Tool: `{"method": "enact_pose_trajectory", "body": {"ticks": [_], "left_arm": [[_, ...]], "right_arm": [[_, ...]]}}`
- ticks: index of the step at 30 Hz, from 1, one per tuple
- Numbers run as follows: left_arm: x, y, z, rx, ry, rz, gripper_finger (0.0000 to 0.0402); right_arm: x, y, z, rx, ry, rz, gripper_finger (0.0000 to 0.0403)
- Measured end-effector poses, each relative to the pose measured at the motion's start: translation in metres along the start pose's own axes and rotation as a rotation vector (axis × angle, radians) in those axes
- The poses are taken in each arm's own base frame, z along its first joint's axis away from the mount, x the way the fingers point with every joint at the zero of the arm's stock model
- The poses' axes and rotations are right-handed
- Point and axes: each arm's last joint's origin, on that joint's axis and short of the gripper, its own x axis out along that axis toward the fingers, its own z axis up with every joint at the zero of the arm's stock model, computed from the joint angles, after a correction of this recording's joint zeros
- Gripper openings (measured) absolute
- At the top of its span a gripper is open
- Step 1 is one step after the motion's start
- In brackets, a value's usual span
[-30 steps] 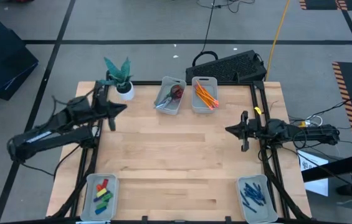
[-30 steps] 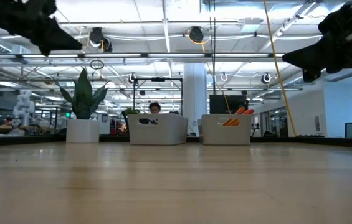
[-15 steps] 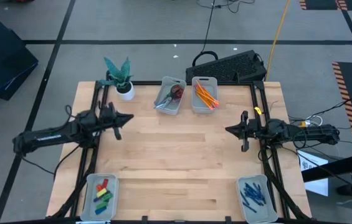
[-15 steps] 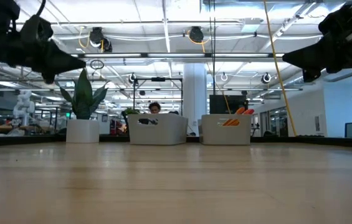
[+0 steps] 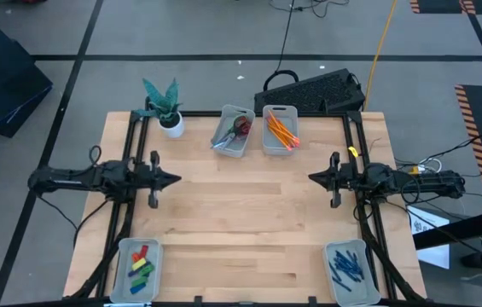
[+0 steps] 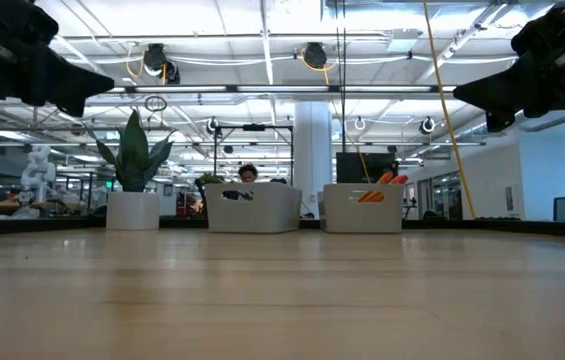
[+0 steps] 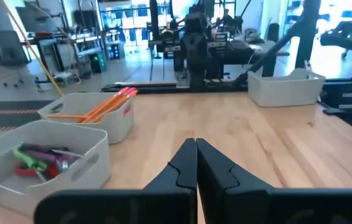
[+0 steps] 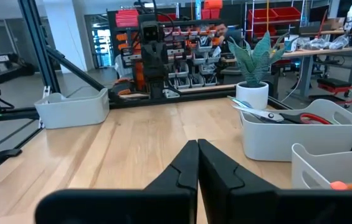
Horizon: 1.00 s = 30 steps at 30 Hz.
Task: Sort crayons/erasers/pens/pencils in bins
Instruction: Return to Home Position
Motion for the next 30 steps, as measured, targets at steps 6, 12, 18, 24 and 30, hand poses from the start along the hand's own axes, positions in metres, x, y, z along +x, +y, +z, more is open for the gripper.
{"method": "enact_pose_trajectory", "body": {"ticks": [6, 12, 18, 24, 30], "left_arm": [[-0.005, 0.001, -0.006, 0.01, -0.018, 0.029, 0.0001], [0.0, -0.003, -0.012, 0.033, -0.087, -0.088, 0.0001], [0.0, -0.001, -0.013, 0.033, -0.072, -0.044, 0.0021], [0.0, -0.001, -0.013, 0.003, -0.071, -0.046, 0.003], [0.0, -0.001, -0.013, 0.002, -0.072, -0.046, 0.0032]], "right_arm": [[0.0, 0.0, 0.0, 0.0, 0.0, 0.0, 0.0], [0.0, 0.0, 0.0, 0.0, -0.003, -0.001, 0.0], [0.0, 0.0, 0.001, 0.001, -0.013, 0.0, 0.0], [0.0, 0.0, 0.002, 0.003, -0.02, 0.0, 0.0], [0.0, 0.0, 0.003, 0.003, -0.025, 0.001, 0.0]]}}
